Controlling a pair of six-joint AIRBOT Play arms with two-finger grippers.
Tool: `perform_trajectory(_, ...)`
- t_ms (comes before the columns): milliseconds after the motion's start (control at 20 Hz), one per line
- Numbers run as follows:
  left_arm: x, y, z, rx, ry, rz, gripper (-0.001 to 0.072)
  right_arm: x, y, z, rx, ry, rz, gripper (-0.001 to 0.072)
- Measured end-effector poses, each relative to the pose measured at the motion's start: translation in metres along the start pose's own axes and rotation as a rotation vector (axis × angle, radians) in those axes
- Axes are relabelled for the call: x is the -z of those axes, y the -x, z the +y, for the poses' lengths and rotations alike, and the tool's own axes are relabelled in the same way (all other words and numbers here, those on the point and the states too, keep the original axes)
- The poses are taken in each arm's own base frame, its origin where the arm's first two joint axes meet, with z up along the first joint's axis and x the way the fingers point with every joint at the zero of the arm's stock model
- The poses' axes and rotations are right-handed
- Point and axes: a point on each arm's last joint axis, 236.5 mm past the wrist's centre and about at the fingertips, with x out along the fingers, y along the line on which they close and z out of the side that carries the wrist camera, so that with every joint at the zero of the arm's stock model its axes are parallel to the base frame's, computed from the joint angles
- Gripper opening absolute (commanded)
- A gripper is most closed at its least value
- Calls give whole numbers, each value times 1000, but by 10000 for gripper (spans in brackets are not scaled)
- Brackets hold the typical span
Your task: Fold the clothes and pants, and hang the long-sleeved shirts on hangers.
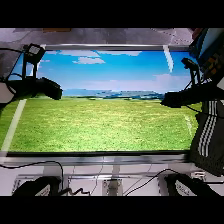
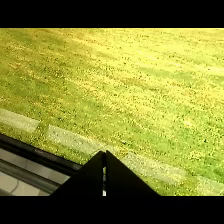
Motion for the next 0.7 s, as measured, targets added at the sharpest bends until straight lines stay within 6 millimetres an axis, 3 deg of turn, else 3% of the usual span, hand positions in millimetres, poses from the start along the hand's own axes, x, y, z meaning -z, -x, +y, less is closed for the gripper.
perform_trajectory(250, -1, 0, 4, -18, -11, -3, 10, -3, -3, -17, 121, -53, -14, 26)
perform_trajectory(700, -1, 0, 5, -24, -13, -4, 10, -4, -3, -23, 158, -73, -24, 26)
